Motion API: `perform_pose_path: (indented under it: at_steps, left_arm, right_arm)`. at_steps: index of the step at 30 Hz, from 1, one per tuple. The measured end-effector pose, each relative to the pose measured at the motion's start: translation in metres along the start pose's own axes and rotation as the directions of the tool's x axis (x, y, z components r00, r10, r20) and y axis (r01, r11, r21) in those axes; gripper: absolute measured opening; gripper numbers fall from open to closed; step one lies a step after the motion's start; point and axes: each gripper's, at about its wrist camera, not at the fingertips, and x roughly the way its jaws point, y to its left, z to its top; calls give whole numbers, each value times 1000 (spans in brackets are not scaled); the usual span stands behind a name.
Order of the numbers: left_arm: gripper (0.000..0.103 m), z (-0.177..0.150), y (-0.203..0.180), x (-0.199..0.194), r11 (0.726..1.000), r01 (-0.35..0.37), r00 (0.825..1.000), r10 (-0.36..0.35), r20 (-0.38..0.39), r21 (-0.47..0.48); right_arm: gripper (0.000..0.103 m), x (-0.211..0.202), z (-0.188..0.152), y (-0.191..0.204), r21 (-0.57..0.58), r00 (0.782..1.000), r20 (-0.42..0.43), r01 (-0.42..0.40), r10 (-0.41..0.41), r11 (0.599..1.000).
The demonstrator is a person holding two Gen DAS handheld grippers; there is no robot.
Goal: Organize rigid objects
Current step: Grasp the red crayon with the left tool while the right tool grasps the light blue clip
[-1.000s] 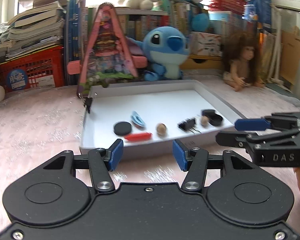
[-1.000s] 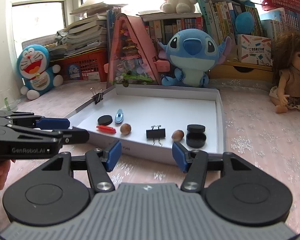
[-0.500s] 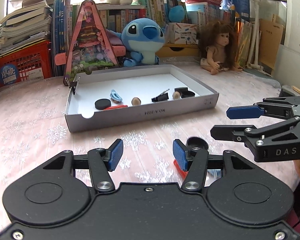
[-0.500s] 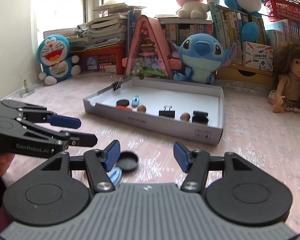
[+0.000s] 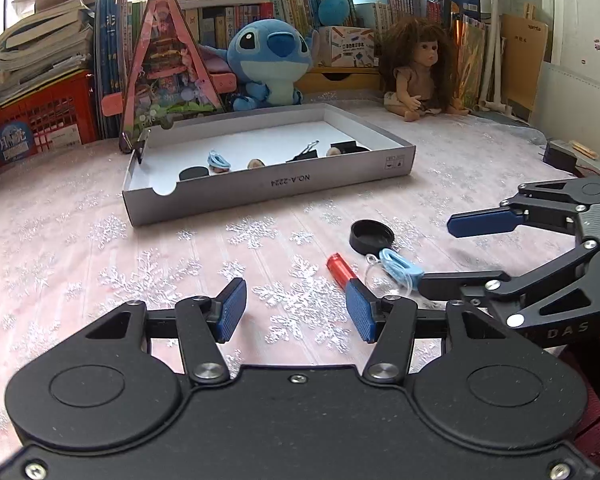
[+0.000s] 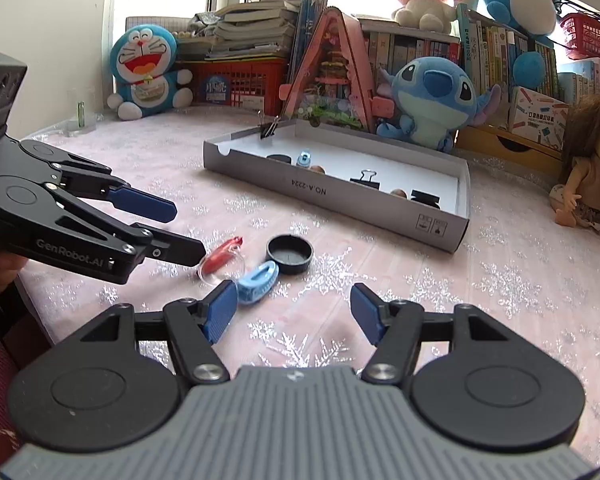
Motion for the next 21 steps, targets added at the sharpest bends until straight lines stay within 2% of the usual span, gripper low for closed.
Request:
perform_pose_path:
  at_steps: [8,15,21]
  left_arm:
    - [53,-1,-7,5,1000,12,1000,-12,2,5]
    - [53,0,-11,11,999,-15,1000,14,17,36]
    - [53,2,-12,15,1000,-11,1000,10,22,20]
  right_arm:
    - [76,6,-2,1,4,1000,-11,14,-14,1000]
    - [77,8,-2,0,5,999,-13,30,-30,1000]
    - [77,10,-2,-5,24,998,-21,58,-57,998]
